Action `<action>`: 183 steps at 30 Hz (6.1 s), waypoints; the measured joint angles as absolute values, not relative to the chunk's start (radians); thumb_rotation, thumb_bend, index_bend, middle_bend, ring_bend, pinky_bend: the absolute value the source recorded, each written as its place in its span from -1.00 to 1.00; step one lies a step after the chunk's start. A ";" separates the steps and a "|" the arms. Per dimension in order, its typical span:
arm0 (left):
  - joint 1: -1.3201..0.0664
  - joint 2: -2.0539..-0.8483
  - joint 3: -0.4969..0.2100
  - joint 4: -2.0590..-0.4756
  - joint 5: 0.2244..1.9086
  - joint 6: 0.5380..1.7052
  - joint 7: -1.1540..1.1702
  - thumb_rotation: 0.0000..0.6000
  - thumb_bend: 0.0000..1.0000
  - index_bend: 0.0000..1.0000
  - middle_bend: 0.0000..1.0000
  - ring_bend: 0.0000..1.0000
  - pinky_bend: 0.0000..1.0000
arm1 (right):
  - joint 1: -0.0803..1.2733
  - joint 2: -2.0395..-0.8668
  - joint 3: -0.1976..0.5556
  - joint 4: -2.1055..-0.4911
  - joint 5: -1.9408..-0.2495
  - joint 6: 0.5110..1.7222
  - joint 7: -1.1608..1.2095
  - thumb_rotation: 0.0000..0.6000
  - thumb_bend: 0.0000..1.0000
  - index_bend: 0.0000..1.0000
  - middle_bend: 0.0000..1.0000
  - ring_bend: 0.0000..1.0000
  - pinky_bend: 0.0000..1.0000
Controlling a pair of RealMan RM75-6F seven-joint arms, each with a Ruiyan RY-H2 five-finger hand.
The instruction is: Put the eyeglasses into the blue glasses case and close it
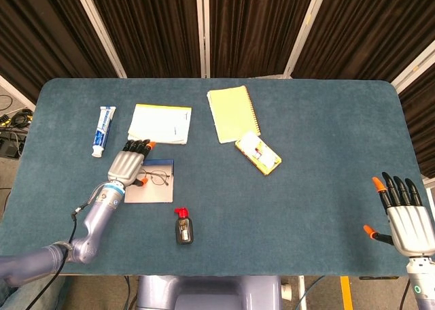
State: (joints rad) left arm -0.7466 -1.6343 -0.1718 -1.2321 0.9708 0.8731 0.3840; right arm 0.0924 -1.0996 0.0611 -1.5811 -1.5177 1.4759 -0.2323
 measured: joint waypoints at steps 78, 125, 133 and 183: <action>-0.601 -1.501 -0.019 -1.435 1.261 1.046 0.259 1.00 -0.40 -1.00 -1.00 -1.00 -1.00 | 0.089 -1.075 0.062 -1.589 -1.507 1.479 -0.182 1.00 -1.00 -1.00 -1.00 -1.00 -1.00; -0.573 -1.685 -0.031 -1.218 1.313 1.003 0.219 1.00 -0.39 -1.00 -1.00 -1.00 -1.00 | 0.089 -1.069 0.064 -1.582 -1.504 1.477 -0.162 1.00 -1.00 -1.00 -1.00 -1.00 -1.00; -0.570 -1.691 -0.033 -1.202 1.320 0.996 0.201 1.00 -0.10 -1.00 -1.00 -1.00 -1.00 | 0.090 -1.070 0.064 -1.582 -1.503 1.474 -0.163 1.00 -1.00 -1.00 -1.00 -1.00 -1.00; -0.602 -1.687 -0.089 -1.123 1.322 0.971 0.105 1.00 0.09 0.08 -1.00 -1.00 -1.00 | 0.095 -1.076 0.062 -1.580 -1.495 1.460 -0.171 1.00 -1.00 -1.00 -1.00 -1.00 -1.00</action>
